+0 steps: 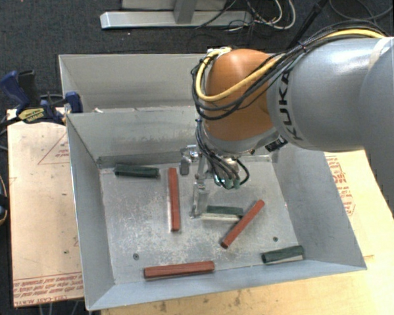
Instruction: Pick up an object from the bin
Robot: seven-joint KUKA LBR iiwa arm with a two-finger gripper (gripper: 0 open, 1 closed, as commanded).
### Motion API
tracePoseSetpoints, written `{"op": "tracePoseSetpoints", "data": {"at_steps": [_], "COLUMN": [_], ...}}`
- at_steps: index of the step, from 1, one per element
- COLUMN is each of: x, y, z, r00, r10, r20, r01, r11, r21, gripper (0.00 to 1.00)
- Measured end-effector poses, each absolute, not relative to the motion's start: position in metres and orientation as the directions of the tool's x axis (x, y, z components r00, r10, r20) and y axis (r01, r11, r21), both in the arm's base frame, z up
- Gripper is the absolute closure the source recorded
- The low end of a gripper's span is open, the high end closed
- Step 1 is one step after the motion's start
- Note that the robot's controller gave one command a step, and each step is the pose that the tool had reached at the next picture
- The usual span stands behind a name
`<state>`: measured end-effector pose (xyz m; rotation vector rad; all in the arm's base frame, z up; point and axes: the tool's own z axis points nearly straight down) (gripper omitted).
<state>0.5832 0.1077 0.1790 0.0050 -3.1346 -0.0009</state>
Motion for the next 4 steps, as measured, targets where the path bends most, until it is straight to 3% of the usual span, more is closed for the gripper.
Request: {"op": "tracePoseSetpoints", "data": {"at_steps": [1, 2, 3, 4], "x": [0.585, 0.592, 0.557, 0.559], "y": [0.107, 0.105, 0.117, 0.113], "z": [0.183, 0.158, 0.11, 0.087], "r00": [-1.0, -0.997, -0.993, -0.998], "r10": [-0.001, -0.075, -0.116, -0.067], "r20": [-0.001, -0.008, -0.002, 0.005], "r01": [-0.001, -0.075, -0.116, -0.067], "r11": [1.0, 0.997, 0.993, 0.998], "r21": [0.001, 0.002, 0.001, 0.003], "gripper": [0.0, 0.0, 0.0, 0.0]}}
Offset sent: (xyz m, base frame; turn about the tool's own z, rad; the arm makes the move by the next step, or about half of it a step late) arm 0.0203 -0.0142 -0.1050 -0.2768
